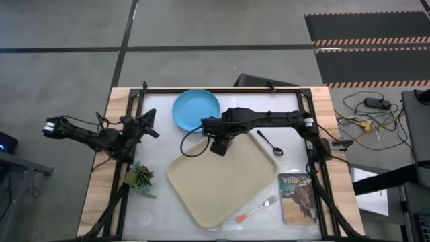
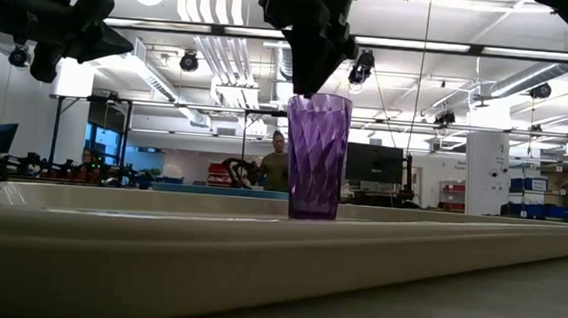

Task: Pick and place plate/cup/fork/spoon on tray
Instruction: Put the violet glass on the light brown tray

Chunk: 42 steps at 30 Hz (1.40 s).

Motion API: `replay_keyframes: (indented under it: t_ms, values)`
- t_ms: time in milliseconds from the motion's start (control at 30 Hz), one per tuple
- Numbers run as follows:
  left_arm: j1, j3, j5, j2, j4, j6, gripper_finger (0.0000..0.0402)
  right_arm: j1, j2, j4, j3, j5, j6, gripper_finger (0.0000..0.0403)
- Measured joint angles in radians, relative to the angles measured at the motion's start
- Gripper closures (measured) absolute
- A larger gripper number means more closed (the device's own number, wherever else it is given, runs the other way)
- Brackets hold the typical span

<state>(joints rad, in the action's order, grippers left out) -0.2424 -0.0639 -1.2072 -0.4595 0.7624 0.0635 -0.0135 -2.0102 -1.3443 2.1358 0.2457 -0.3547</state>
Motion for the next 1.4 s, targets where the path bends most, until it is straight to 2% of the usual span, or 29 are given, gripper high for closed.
replay_keyframes:
  t_ms: [200,367,733,867,1200,1400]
  values:
    - [0.000,0.000,0.000,-0.001,0.000,0.000,0.0402,0.000,0.000,-0.033,0.062,0.000,0.006,0.0252]
    - [0.000,0.000,0.000,0.002,0.000,0.000,0.0402,0.027,0.005,-0.009,0.093,-0.001,0.016,0.0268]
    - [0.000,0.000,0.000,0.003,0.000,0.000,0.0402,0.072,-0.014,0.089,-0.032,0.002,0.029,0.0362]
    - [0.000,0.000,0.000,0.005,0.000,0.000,0.0402,0.072,-0.014,0.096,-0.084,0.071,0.032,0.0389]
    - [0.000,0.001,0.000,0.005,0.000,0.000,0.0402,0.070,-0.014,0.096,-0.117,0.173,0.014,0.0394]
    - [0.000,0.002,0.000,0.005,0.000,0.000,0.0402,0.069,-0.014,0.093,-0.142,0.176,0.035,0.0394]
